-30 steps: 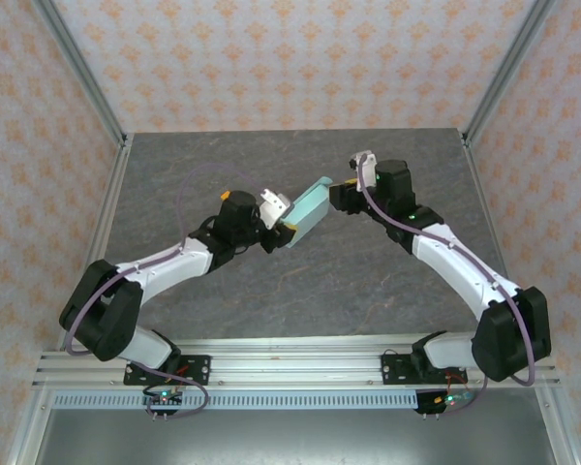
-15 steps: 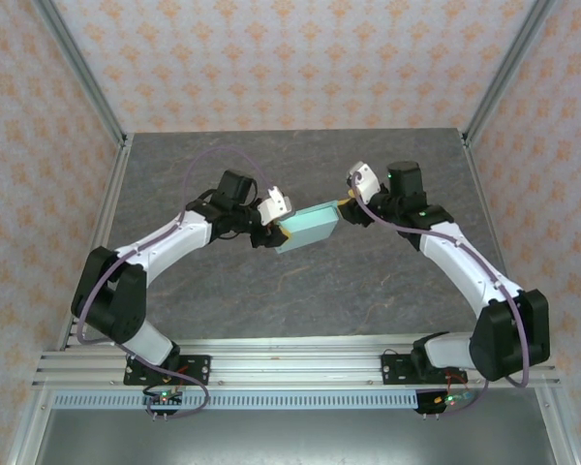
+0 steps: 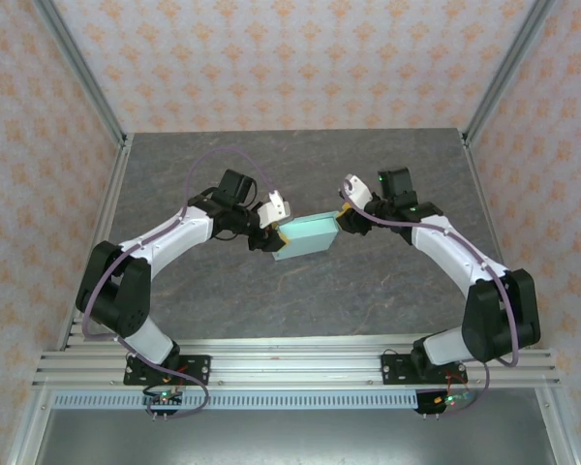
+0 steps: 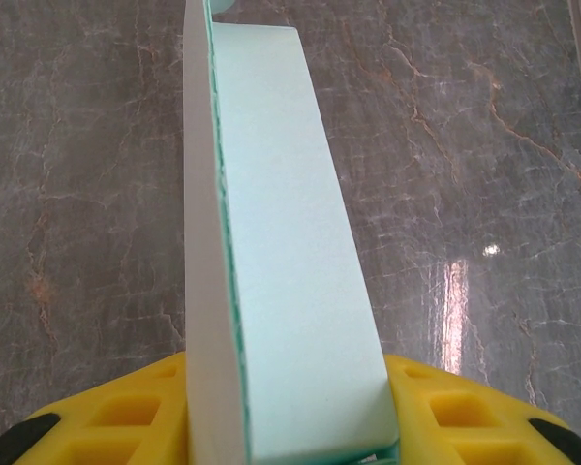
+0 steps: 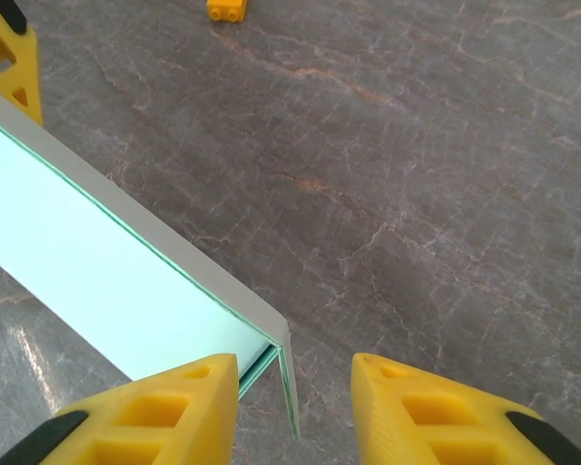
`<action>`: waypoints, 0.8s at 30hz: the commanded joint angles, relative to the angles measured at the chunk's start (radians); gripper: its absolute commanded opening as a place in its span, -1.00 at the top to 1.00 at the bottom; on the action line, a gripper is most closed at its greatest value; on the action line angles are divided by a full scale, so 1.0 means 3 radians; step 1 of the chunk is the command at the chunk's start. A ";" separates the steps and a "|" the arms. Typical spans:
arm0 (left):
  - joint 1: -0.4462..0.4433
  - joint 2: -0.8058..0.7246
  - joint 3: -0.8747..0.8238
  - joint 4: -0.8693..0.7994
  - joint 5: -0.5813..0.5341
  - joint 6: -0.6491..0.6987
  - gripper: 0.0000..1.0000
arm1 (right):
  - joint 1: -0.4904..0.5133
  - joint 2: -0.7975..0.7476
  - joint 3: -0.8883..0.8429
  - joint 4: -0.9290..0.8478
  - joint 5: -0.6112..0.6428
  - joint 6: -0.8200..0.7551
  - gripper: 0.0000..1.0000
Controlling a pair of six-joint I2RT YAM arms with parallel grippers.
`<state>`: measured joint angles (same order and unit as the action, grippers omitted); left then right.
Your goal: Fold the paper box
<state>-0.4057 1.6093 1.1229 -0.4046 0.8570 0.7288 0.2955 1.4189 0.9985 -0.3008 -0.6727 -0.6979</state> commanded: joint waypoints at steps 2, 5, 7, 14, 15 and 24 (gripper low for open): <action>0.0016 -0.0001 0.0100 -0.0053 0.0089 0.0055 0.59 | 0.0002 0.0058 0.0040 -0.0043 -0.0073 -0.0087 0.39; 0.0015 -0.0006 0.0097 -0.0035 0.0094 0.0043 0.59 | 0.0002 0.0139 0.0102 -0.0086 -0.0050 -0.0062 0.54; 0.0015 0.0000 0.0092 -0.0018 0.0084 0.0026 0.59 | 0.0007 0.0173 0.0118 -0.0094 -0.0069 -0.0018 0.63; 0.0013 0.0004 0.0061 0.0121 -0.0078 -0.0110 0.60 | 0.0078 0.0163 0.0180 -0.0070 0.0167 0.0492 0.94; 0.0017 0.0010 0.0064 0.0116 -0.0099 -0.0105 0.60 | 0.0093 0.0156 0.0194 -0.0091 0.0202 0.0562 0.94; -0.0001 0.0062 0.0097 0.0122 -0.0170 -0.0143 0.60 | 0.0352 0.0135 0.0348 -0.0267 0.0706 0.1194 0.96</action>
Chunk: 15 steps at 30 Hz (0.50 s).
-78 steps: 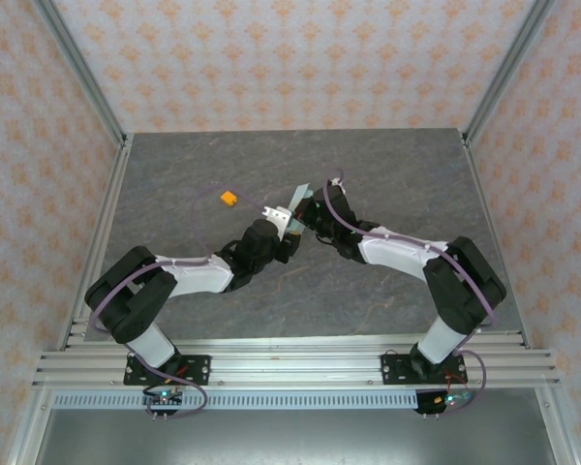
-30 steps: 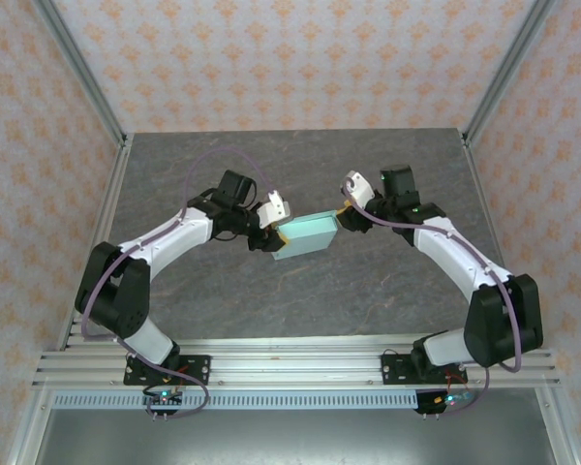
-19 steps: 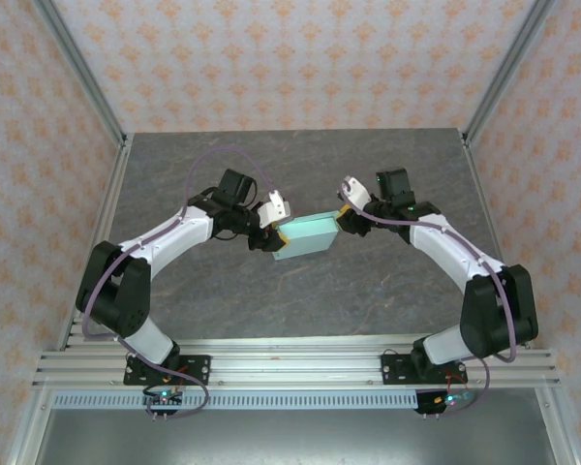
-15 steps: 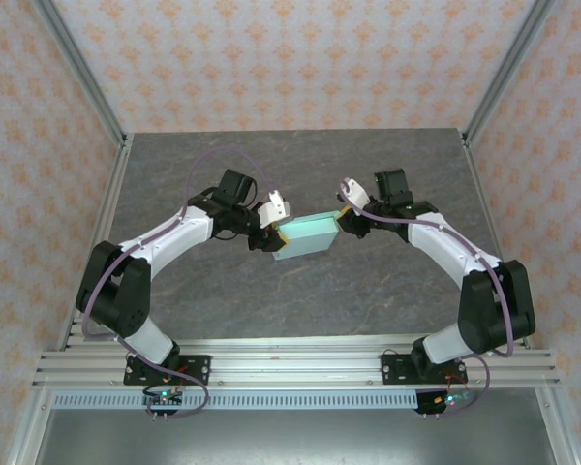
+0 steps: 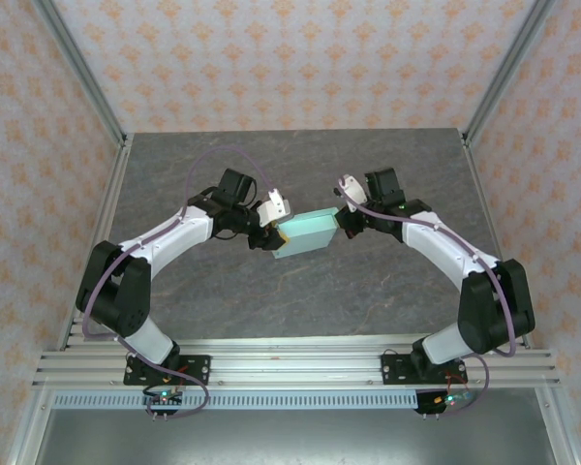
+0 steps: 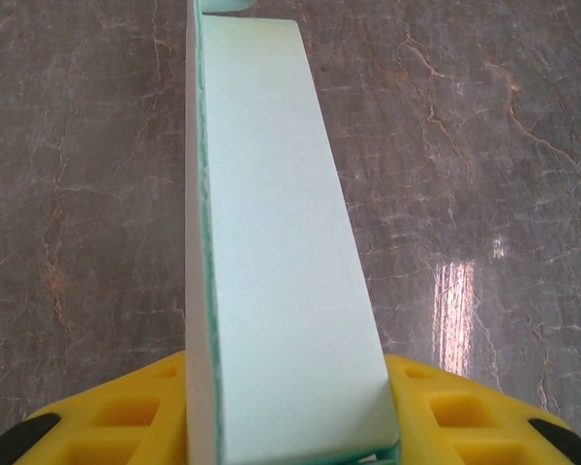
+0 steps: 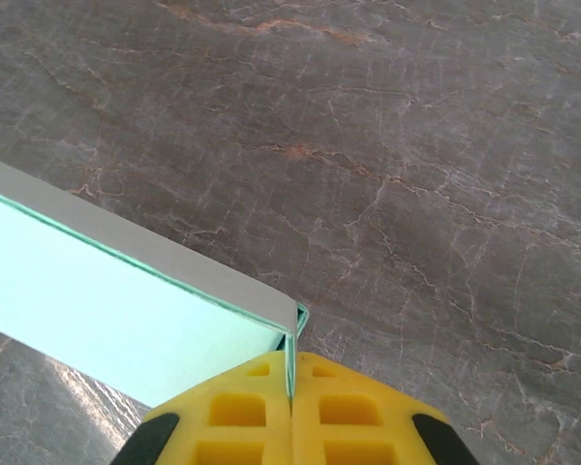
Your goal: Fold the paper box
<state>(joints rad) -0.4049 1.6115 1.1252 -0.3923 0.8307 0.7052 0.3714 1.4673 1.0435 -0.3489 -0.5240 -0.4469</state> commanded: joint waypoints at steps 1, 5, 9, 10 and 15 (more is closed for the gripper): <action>-0.0007 0.0055 0.0092 0.0104 -0.0108 -0.0084 0.60 | 0.0125 -0.0004 0.0238 -0.0159 0.0285 0.0471 0.97; -0.0020 0.0053 0.0067 0.0207 -0.0184 -0.0173 0.60 | 0.0203 0.0042 0.0281 -0.0171 0.0546 0.0942 1.00; -0.0021 0.0064 0.0064 0.0249 -0.0255 -0.0240 0.60 | 0.0283 0.0038 0.0242 -0.0121 0.0774 0.1210 1.00; -0.0026 0.0067 0.0069 0.0249 -0.0263 -0.0262 0.60 | 0.0295 0.0041 0.0225 -0.0091 0.0767 0.1266 1.00; -0.0026 0.0103 0.0046 0.0310 -0.0272 -0.0313 0.60 | 0.0372 0.0093 0.0141 0.0062 0.0913 0.1508 1.00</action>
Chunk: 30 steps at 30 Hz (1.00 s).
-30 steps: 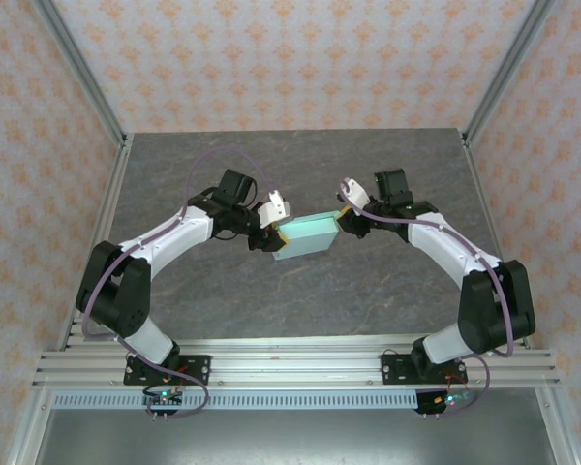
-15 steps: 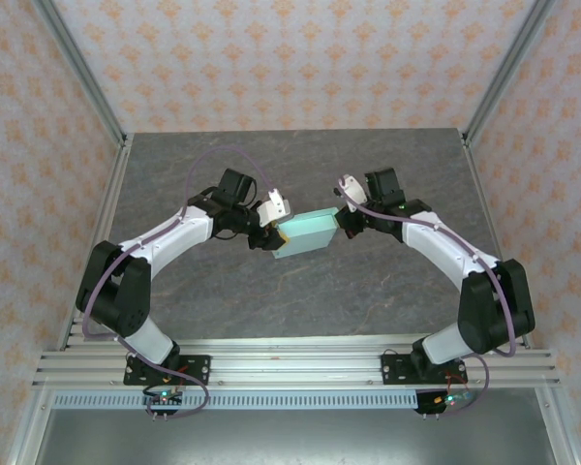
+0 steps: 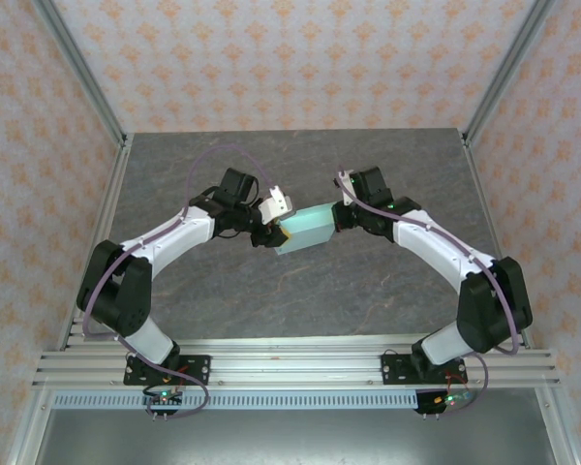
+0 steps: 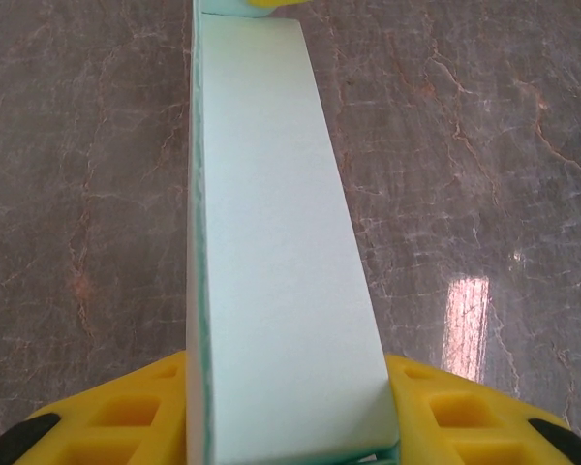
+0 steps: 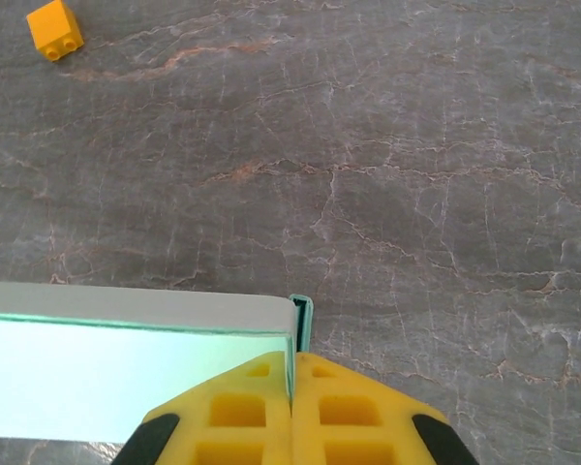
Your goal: Fold the paper box
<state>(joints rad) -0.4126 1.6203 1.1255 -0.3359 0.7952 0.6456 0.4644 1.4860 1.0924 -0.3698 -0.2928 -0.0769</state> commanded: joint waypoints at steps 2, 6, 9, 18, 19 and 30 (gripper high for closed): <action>-0.0001 0.0090 0.0042 0.0123 -0.0160 -0.0117 0.60 | 0.0077 0.0037 -0.0102 0.0227 0.0171 0.0317 1.00; -0.0001 0.0100 0.0038 0.0104 -0.0179 -0.0081 0.60 | 0.0073 0.0017 -0.0246 0.0378 0.0259 0.0226 1.00; -0.0003 0.0131 0.0056 0.0071 -0.0194 -0.0045 0.60 | 0.0073 0.0006 -0.0320 0.0468 0.0266 0.0155 1.00; 0.0000 0.0269 0.0116 -0.0024 -0.0234 0.0039 0.60 | 0.0073 0.0055 -0.0519 0.0652 0.0262 0.0096 1.00; 0.0001 0.0283 0.0131 -0.0049 -0.0245 0.0050 0.60 | 0.0073 0.0065 -0.0530 0.0655 0.0261 0.0100 1.00; 0.0010 0.0392 0.0237 -0.0257 -0.0398 0.0151 0.58 | 0.0083 -0.0004 -0.0694 0.0799 0.0251 0.0184 1.00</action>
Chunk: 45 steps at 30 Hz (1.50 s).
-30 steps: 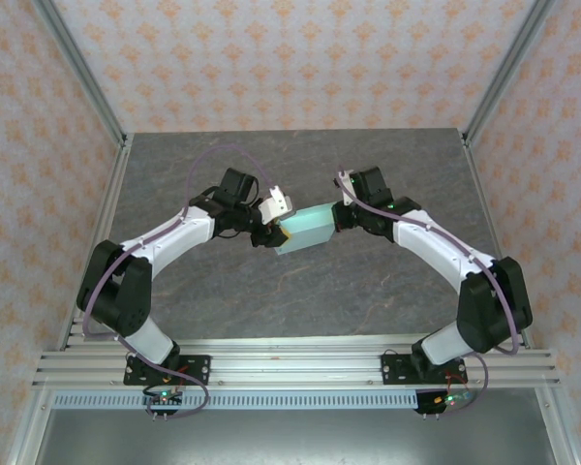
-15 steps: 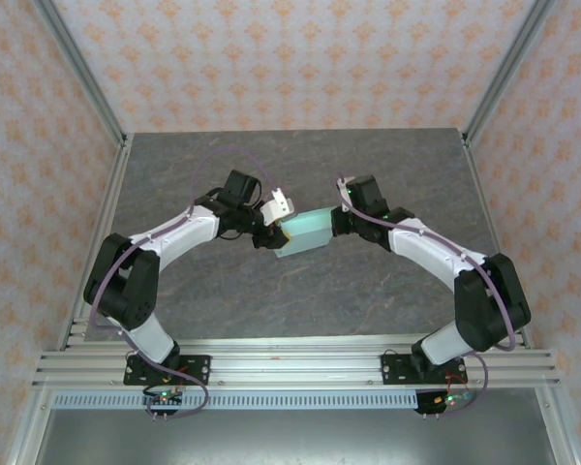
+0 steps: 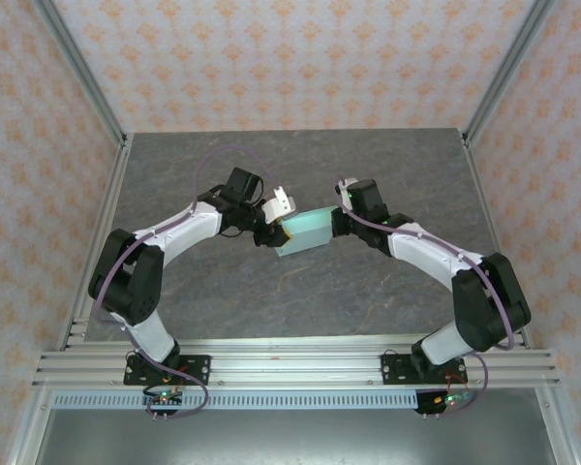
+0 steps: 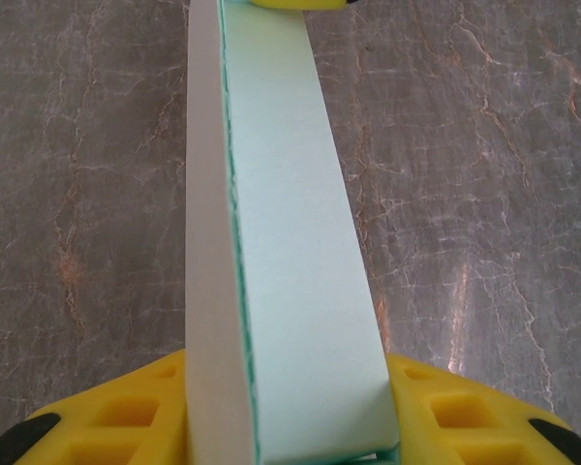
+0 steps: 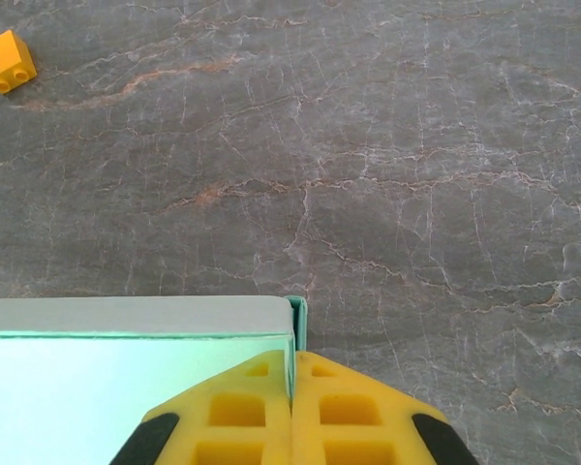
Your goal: Fold the paper box
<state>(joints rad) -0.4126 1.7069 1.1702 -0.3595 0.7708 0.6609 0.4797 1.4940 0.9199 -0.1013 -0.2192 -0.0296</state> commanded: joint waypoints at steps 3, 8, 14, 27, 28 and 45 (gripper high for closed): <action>0.0012 0.0111 0.0104 -0.0207 -0.0347 0.0099 0.57 | 0.0061 -0.0049 -0.0208 -0.0010 0.0018 0.0091 1.00; 0.0013 0.0120 0.0127 -0.0245 -0.0435 0.0098 0.54 | 0.0102 -0.0095 -0.0342 0.0135 0.0069 0.0179 1.00; 0.0011 0.0141 0.0176 -0.0262 -0.0465 0.0045 0.47 | 0.0277 -0.0191 -0.0257 0.0054 0.0428 0.0276 1.00; 0.0015 0.0356 0.0441 -0.0502 -0.0570 0.0029 0.27 | 0.0659 0.0024 0.0152 -0.0411 0.1184 0.0576 1.00; 0.0013 0.0364 0.0459 -0.0529 -0.0574 0.0048 0.26 | 0.0664 0.0034 0.0169 -0.0426 0.1205 0.0586 1.00; 0.0010 0.0281 0.0380 -0.0412 -0.0630 -0.0016 -0.27 | 0.0814 0.0149 0.0267 -0.0532 0.1373 0.0778 1.00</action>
<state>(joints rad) -0.4156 1.8206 1.2945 -0.5198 0.6033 0.6868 0.7158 1.5208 0.9749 -0.2153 0.1844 0.1768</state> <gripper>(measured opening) 0.624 0.038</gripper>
